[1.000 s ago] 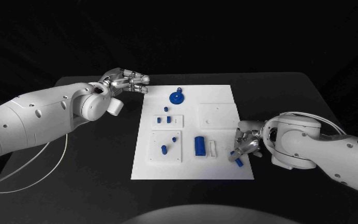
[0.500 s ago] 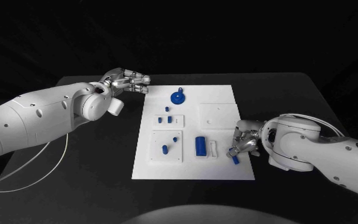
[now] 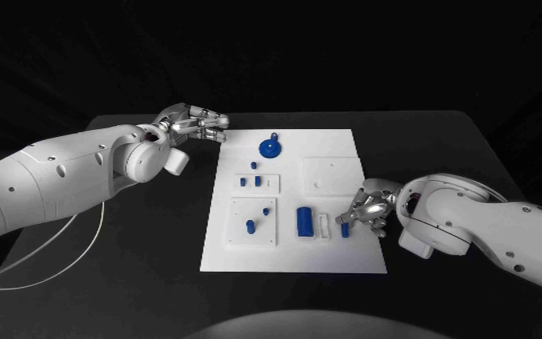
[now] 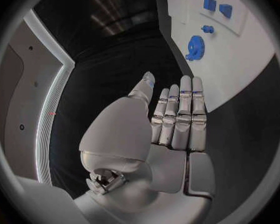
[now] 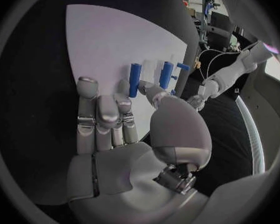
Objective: Assemble the parts on the task board
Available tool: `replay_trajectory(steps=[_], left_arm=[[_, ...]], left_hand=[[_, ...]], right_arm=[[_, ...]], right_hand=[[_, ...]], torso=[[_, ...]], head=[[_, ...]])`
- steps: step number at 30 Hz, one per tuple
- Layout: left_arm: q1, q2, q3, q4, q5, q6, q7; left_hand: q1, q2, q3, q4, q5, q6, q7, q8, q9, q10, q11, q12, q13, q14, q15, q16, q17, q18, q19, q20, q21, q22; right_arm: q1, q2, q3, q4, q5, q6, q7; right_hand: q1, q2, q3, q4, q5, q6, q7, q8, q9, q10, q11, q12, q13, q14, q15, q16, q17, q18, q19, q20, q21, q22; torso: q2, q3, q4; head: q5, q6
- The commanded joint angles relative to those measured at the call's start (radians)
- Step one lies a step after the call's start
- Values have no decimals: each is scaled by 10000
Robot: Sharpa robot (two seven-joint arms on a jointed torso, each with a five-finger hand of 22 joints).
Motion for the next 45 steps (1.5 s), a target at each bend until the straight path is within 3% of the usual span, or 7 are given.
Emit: replay_trajectory(steps=[1, 7, 14, 36, 45], left_arm=[[-14, 16, 4, 32, -17, 163, 3], [-13, 14, 3, 43, -25, 187, -36], [-13, 20, 2, 43, -33, 232, -80], [-13, 35, 0, 37, -79, 336, -133], [-13, 41, -1, 41, -85, 373, -147]], left_hand=[[15, 70, -48, -20, 9, -80, -22, -19, -2, -12, 0, 45, 14, -34, -24, -50, 17, -45, 73, -6, -13, -25], [15, 70, -48, -20, 9, -80, -22, -19, -2, -12, 0, 45, 14, -34, -24, -50, 17, -45, 73, -6, -13, -25], [25, 70, -40, -23, 15, -93, -17, -19, -2, -32, 5, 45, 14, -38, -22, -51, 18, -44, 73, -5, -3, -40], [25, 70, -40, -23, 15, -93, -17, -19, -2, -32, 5, 45, 14, -38, -22, -51, 18, -44, 73, -5, -3, -40], [25, 70, -40, -23, 15, -93, -17, -19, -2, -32, 5, 45, 14, -38, -22, -51, 18, -44, 73, -5, -3, -40]], right_arm=[[-12, 59, -45, -56, 1379, -765, -66], [96, 157, -15, -106, 2002, -1158, 63], [157, 308, -2, -132, 2223, -1170, 53], [170, 461, 0, 79, 1967, -236, -228], [170, 470, 0, 163, 1889, 31, -344]], right_hand=[[-28, 100, 3010, -2973, -11, -49, 156, 76, -6256, 39, -25, -53, -12, -8, -31, 0, -9, 59, 400, 27, -67, 48], [-22, 107, 2970, -2974, 22, -42, 153, 77, -6276, 29, -29, -104, -52, -10, -39, -18, -22, 64, 408, 18, -113, 49], [-7, 111, 2916, -2982, 41, -12, 146, 80, -6291, 34, -33, -107, -64, -9, -42, -11, -15, 60, 416, 16, -128, 58], [21, 120, 2808, -3005, 224, 92, 120, 78, -6263, 34, -42, -131, -98, -8, -36, 25, 22, 30, 416, 19, -125, 130], [23, 120, 2795, -3009, 237, 95, 120, 78, -6257, 31, -42, -135, -103, -6, -35, 29, 27, 27, 417, 20, -128, 141]], torso=[[-3, -2, -2], [-2, -2, 3], [-5, -6, -5], [-3, 9, -13], [-2, -1, -9]], head=[[7, -10], [24, -8], [20, -34], [59, -71], [46, -91]])
